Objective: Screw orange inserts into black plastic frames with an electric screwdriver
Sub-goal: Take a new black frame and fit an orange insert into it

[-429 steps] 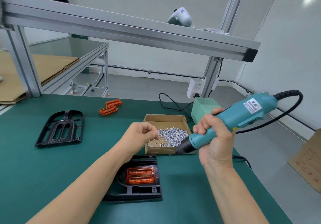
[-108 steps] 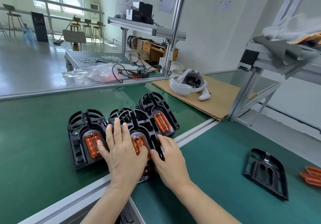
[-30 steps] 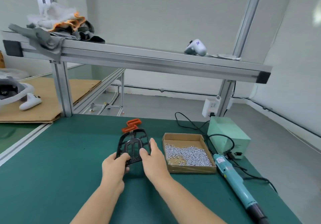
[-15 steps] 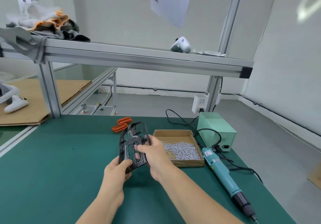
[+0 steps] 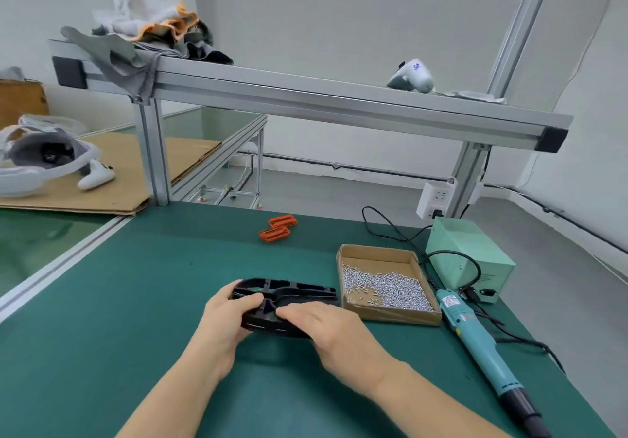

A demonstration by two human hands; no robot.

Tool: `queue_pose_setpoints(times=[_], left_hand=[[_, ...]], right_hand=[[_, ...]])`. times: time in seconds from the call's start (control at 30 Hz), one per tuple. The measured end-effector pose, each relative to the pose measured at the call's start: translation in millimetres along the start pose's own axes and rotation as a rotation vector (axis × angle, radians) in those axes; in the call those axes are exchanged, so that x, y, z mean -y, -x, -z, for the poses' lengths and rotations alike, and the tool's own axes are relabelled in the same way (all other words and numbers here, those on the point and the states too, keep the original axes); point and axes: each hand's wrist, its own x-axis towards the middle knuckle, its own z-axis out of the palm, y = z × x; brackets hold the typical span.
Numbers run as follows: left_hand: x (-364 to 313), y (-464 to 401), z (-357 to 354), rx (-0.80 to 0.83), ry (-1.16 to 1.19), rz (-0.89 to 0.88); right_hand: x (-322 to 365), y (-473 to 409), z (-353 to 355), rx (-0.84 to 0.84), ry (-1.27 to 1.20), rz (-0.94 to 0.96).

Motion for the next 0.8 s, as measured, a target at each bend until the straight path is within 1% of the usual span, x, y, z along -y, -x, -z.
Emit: queue_pose_setpoints(times=[0.13, 0.23, 0.27, 0.33, 0.4, 0.47, 0.53, 0.63, 0.7, 0.8], left_hand=[[8.0, -1.4, 5.5, -0.049, -0.126, 0.004], [11.3, 1.8, 10.2, -0.037, -0.255, -0.023], [11.7, 3.5, 10.9, -0.039, -0.283, -0.035], [14.0, 3.8, 11.5, -0.076, -0.352, -0.073], [18.0, 2.6, 12.1, -0.151, -0.487, -0.145], [23.1, 3.2, 12.8, -0.211, -0.632, -0.231], [26.4, 3.9, 12.8, -0.23, -0.75, -0.296], [29.6, 3.9, 10.3, -0.221, -0.85, -0.334], [31.0, 2.3, 10.3, -0.221, -0.893, -0.338], [30.8, -0.9, 10.7, -0.218, -0.925, -0.339]], right_hand=[[-9.4, 4.5, -0.4, 0.161, -0.007, 0.034], [-14.4, 2.0, 4.5, 0.274, -0.083, 0.016], [-16.6, -3.0, 6.6, 0.276, -0.092, 0.005], [-25.5, -20.7, 8.9, 0.208, -0.087, -0.043], [-40.9, -45.5, 7.6, 0.12, -0.042, -0.143], [-59.6, -72.9, 3.3, 0.1, 0.023, -0.242], [-78.0, -99.0, -5.5, 0.132, 0.075, -0.32], [-98.0, -128.9, -21.0, 0.202, 0.139, -0.425], [-106.4, -144.2, -33.2, 0.261, 0.186, -0.458], [-116.4, -161.4, -53.8, 0.342, 0.241, -0.461]])
